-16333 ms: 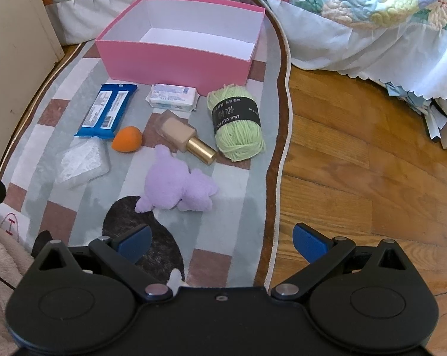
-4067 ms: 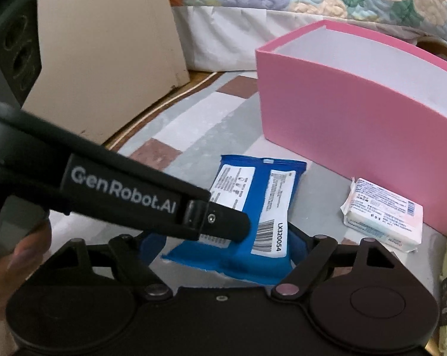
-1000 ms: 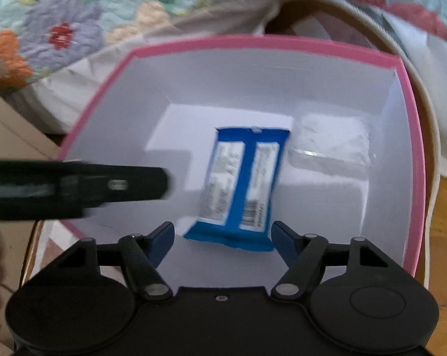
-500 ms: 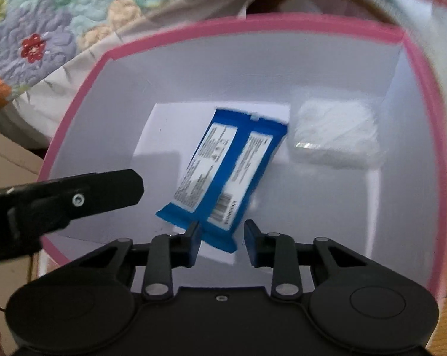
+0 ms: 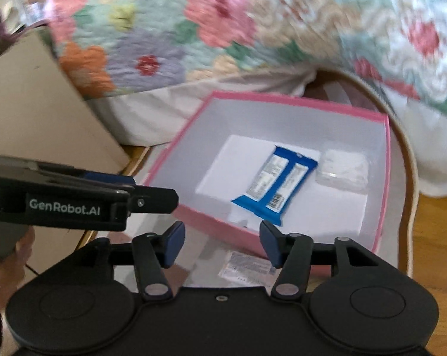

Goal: Organize objects
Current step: 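Lift the left tool out of the pink box and back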

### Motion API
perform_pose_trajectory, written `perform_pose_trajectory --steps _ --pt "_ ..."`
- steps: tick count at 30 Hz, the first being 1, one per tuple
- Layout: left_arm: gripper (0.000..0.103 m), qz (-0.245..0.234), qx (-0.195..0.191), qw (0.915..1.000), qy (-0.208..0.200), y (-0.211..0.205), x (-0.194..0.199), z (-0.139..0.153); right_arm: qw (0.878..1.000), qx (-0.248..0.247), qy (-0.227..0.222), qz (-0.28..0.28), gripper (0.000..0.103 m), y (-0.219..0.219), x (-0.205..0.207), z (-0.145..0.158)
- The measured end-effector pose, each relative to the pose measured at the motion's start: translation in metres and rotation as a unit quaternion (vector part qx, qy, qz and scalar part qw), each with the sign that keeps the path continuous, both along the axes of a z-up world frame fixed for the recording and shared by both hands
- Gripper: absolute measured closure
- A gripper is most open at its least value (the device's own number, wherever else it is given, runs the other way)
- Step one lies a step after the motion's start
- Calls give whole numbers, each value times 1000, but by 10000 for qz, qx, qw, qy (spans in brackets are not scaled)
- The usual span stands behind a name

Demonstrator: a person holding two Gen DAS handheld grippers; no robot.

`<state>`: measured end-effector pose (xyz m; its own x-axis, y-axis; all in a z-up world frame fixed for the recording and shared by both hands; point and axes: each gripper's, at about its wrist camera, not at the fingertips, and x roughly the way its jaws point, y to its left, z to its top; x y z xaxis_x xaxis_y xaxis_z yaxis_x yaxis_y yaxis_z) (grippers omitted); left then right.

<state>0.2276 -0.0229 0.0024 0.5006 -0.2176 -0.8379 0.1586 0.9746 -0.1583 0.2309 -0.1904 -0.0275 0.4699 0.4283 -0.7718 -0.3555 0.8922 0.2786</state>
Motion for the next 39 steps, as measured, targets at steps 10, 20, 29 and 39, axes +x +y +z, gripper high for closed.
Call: perform_pose_trajectory --steps 10,20,29,39 --pt "23 131 230 9989 -400 17 -77 72 9962 -513 -503 483 24 -7 -63 83" --pt "22 -160 116 9986 -494 20 -148 95 9922 -548 -489 1006 16 -26 -132 122" --pt "8 -217 62 9981 -578 0 -189 71 9907 -386 -568 1177 10 -46 -186 97" --pt "7 -525 336 9978 -232 -33 -189 -13 9913 61 -911 950 10 -68 -211 11"
